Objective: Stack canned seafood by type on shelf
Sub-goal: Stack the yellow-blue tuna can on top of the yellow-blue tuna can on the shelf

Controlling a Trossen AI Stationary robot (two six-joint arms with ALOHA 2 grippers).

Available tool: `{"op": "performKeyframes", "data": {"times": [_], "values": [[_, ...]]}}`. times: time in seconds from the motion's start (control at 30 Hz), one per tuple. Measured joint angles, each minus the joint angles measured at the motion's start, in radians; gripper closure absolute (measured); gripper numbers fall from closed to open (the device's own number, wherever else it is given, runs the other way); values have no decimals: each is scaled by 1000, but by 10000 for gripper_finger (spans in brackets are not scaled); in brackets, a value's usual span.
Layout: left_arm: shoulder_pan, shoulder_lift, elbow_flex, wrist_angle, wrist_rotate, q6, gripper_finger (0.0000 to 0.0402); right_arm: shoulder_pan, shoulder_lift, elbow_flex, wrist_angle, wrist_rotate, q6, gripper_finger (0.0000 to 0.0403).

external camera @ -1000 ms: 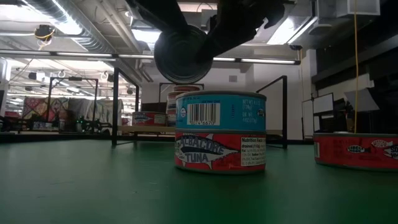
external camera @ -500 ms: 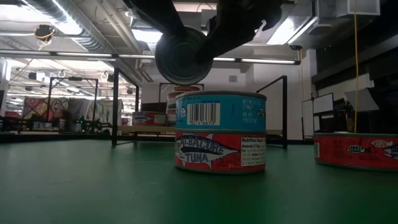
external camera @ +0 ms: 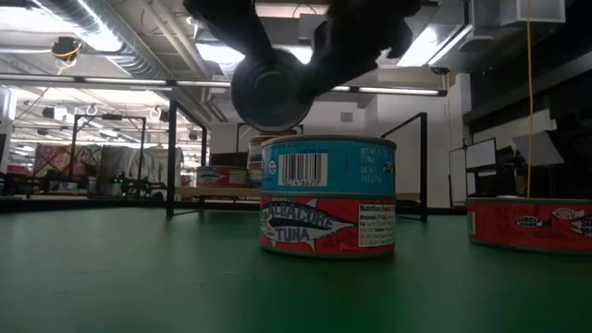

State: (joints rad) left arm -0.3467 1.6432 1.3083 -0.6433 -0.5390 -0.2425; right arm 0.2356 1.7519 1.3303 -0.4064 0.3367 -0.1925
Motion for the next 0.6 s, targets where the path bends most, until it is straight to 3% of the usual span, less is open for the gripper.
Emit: {"op": "performKeyframes", "data": {"times": [0.23,0.6], "values": [[57,0,0,-78,-4,43,256,-1,-7,112,-335,85,62,143],[149,-62,0,-156,-98,187,255,0,-106,117,-493,100,165,143]]}}
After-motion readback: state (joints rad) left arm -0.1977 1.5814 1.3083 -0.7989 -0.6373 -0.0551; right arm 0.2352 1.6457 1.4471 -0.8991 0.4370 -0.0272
